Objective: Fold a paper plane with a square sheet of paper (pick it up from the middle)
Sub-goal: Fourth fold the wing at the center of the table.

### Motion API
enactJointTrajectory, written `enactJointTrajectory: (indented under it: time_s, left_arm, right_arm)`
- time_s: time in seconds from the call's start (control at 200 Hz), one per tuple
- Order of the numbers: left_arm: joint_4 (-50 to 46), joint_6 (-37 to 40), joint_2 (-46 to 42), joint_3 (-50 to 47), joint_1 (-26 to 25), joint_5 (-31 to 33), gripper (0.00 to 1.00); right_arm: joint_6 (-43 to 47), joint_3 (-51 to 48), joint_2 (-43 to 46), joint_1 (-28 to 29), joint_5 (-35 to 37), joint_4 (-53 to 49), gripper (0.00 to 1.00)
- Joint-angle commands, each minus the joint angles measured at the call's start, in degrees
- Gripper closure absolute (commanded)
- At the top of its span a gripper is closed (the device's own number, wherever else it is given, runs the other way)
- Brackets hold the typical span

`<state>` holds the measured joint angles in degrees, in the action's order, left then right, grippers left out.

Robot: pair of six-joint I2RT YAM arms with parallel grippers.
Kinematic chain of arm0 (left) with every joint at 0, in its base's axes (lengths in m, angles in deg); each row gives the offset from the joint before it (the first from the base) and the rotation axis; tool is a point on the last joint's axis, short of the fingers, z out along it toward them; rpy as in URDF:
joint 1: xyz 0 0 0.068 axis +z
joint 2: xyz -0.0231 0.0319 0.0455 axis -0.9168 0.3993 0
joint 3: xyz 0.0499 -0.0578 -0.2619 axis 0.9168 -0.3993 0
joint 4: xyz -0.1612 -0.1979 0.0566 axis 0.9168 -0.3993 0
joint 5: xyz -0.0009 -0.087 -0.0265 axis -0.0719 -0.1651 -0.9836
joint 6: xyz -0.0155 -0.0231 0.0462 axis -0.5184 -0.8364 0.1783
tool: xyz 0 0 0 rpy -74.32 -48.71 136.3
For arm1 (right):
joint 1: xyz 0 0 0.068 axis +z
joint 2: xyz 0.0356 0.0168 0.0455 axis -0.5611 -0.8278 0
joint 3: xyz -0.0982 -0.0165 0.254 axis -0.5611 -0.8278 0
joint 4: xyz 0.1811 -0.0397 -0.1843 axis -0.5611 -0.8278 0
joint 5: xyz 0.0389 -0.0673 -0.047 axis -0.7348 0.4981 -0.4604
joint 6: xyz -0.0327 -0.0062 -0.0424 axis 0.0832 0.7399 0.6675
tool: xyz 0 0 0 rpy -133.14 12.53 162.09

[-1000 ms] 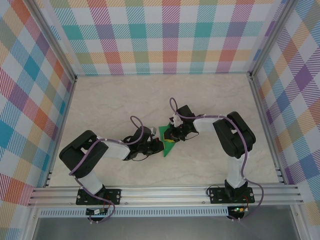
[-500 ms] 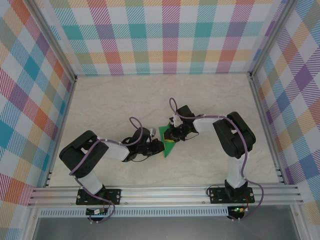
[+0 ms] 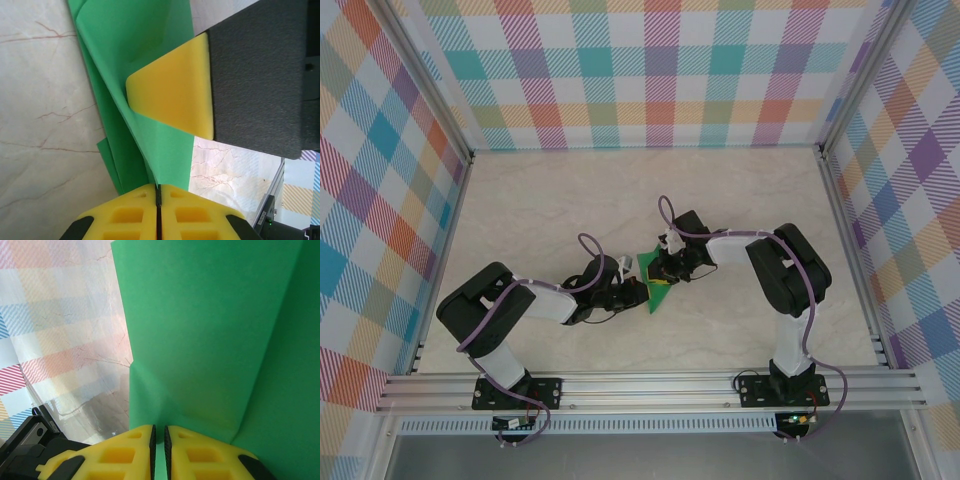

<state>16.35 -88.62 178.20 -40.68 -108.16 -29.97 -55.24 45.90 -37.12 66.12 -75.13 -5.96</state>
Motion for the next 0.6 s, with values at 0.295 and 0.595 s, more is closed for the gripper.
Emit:
enactJointTrajectory:
  time_s: [0.295,0.595]
  left_arm:
    - [0.7,1.2,-0.1,-0.6,0.4,-4.1,0.87]
    - [3.1,0.5,1.5,-0.6,-0.6,-6.4,0.86]
  right_arm:
    - [0.8,-1.3,-0.6,0.3,3.4,-2.3,0.84]
    - [0.8,-1.3,-0.5,0.4,3.5,-2.3,0.84]
